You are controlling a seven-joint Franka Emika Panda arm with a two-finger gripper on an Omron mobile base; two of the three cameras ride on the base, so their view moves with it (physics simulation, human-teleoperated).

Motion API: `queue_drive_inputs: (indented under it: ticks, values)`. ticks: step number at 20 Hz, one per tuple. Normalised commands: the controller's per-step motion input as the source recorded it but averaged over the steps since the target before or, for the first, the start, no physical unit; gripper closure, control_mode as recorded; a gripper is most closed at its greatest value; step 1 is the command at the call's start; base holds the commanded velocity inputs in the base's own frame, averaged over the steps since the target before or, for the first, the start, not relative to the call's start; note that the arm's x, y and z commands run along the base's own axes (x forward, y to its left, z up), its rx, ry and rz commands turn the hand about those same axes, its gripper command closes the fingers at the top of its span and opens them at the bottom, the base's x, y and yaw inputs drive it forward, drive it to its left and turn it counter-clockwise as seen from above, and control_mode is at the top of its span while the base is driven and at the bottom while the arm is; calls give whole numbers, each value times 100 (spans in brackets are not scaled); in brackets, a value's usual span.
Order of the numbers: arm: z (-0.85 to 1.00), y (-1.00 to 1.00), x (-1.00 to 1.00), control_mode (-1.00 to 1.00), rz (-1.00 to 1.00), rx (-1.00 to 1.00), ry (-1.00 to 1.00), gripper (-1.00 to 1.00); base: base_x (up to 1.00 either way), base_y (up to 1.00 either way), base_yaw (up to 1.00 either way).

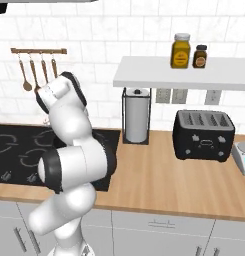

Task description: Put the eggplant and sweet potato in the pot. Retrieve the spatula and lightly stir the vegetables in the pot.

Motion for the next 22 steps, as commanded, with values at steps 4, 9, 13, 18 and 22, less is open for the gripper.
queue_drive_inputs:
  ticks: [4,9,13,18,22]
  values:
    - [17,0,-1,-100,0,0,-13,100,0,0,0]
    - [3,0,-11,-100,-2,-3,-5,100,0,0,0]
    - [0,0,-11,-100,-8,-5,11,100,0,0,0]
    - [18,0,-19,-100,-8,-5,10,100,0,0,0]
    - [47,0,-10,-100,-5,-6,2,100,0,0,0]
